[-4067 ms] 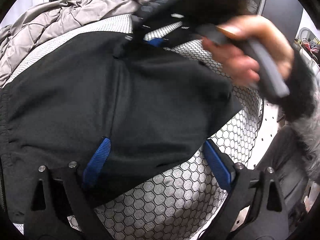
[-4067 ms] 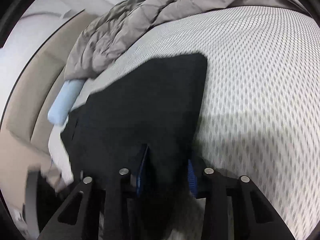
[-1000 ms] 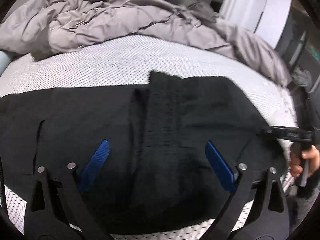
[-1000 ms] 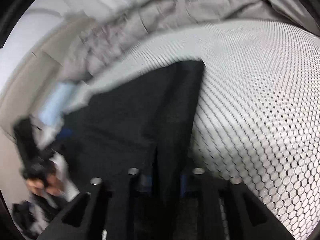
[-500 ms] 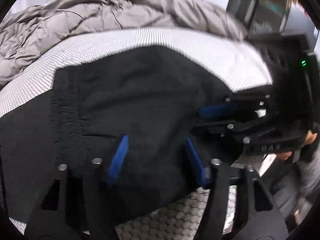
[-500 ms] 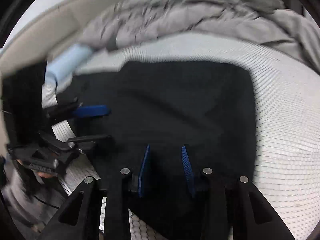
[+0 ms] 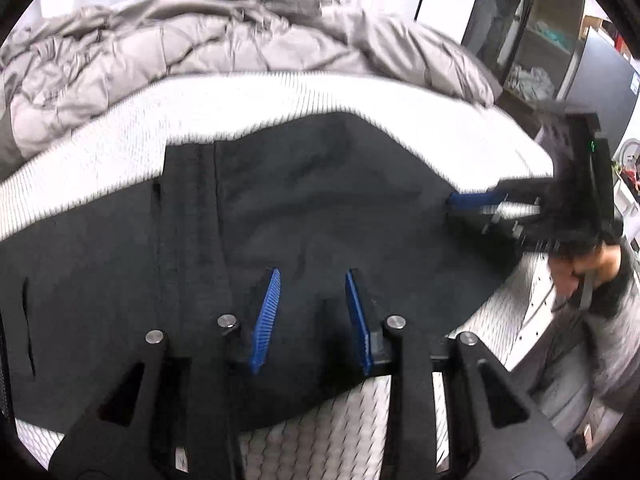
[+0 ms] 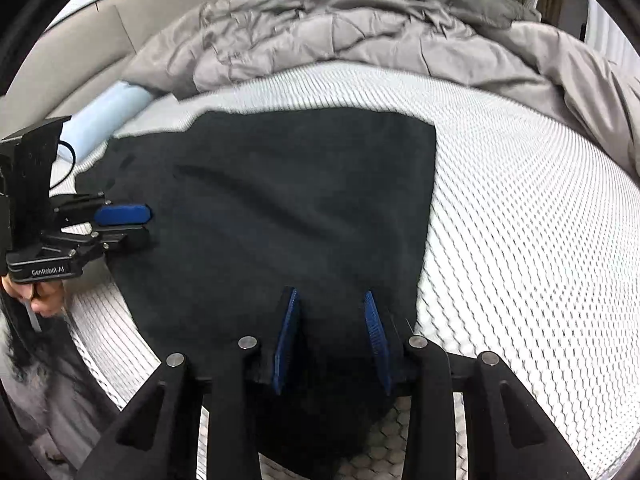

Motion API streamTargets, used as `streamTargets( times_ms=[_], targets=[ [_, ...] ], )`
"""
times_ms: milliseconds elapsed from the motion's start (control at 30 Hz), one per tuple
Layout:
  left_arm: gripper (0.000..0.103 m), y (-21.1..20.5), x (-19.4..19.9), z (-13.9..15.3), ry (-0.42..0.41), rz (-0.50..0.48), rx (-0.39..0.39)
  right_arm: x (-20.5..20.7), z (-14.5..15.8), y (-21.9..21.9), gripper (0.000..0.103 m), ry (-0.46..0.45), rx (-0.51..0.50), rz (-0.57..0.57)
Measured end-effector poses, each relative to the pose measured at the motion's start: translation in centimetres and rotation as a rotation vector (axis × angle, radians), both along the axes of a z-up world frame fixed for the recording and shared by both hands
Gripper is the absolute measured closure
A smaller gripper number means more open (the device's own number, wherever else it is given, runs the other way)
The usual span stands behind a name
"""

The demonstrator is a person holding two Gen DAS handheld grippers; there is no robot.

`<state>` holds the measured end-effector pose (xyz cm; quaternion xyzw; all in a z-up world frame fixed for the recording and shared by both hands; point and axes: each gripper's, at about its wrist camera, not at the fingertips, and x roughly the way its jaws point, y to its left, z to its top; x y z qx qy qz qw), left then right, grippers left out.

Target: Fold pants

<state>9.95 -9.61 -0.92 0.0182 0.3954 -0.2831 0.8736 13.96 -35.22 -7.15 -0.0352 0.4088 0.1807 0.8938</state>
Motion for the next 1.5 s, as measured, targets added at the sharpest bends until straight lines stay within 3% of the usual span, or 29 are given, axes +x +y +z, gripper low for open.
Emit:
streamTargets(
  times_ms=[100,200,333,400,533,600,667,767,867,900,1000,1133,1300,1400,1500],
  targets=[
    [0.069,-2.4,2.7,0.1,0.017,0.010,0.056,2.0,0.0,2.3,0.066,-0.002,-0.024,0.018],
    [0.069,-4.0,5.4,-2.1,0.067,0.011,0.129,4.3,-0.8,4.0,0.066,0.024,-0.042,0.041],
    [0.073,-3.0,6.2,-2.7,0.097,-0.003,0.084,5.0,-1.8,3.3,0.066,0.022,-0.181,0.014],
    [0.073,-2.7,5.8,-2.6,0.085,-0.002,0.100,4.5,-1.6,1.4,0.066,0.021,-0.195,-0.028],
    [0.072,-2.5,4.8,-2.1,0.057,0.025,0.149,3.6,-1.2,-1.8,0.066,0.043,-0.132,-0.094],
    [0.072,-2.2,4.0,-0.7,0.027,0.023,0.127,3.2,-0.2,-2.2,0.065,0.025,-0.077,-0.096],
    [0.068,-2.7,4.5,1.0,-0.012,0.019,0.079,3.5,0.9,-1.7,0.063,0.021,0.017,-0.057],
    [0.063,-4.0,7.0,0.8,0.008,0.029,0.108,5.4,1.2,0.7,0.062,0.026,0.042,-0.017],
    [0.067,-4.3,9.6,-2.1,0.098,0.035,0.163,7.6,-0.3,2.7,0.061,0.085,0.010,0.002],
    [0.068,-3.8,10.0,-2.7,0.115,0.034,0.143,8.3,-0.9,3.3,0.062,0.101,-0.015,0.002],
    [0.069,-2.6,9.8,-2.3,0.114,0.025,0.095,7.8,-1.7,2.3,0.062,0.071,-0.168,-0.054],
    [0.069,-2.1,8.8,-1.8,0.083,0.035,0.135,7.2,-1.3,-0.1,0.061,0.036,-0.243,-0.137],
    [0.068,-1.6,7.2,1.0,0.016,0.045,0.101,6.8,0.7,-1.1,0.059,-0.004,-0.087,-0.148],
    [0.066,-1.7,8.8,2.4,0.003,0.091,0.061,7.2,2.4,-0.9,0.059,-0.039,0.026,-0.110],
    [0.066,-2.6,11.6,1.1,0.048,0.093,0.091,9.5,2.4,0.8,0.059,-0.025,0.071,-0.093]
  ],
)
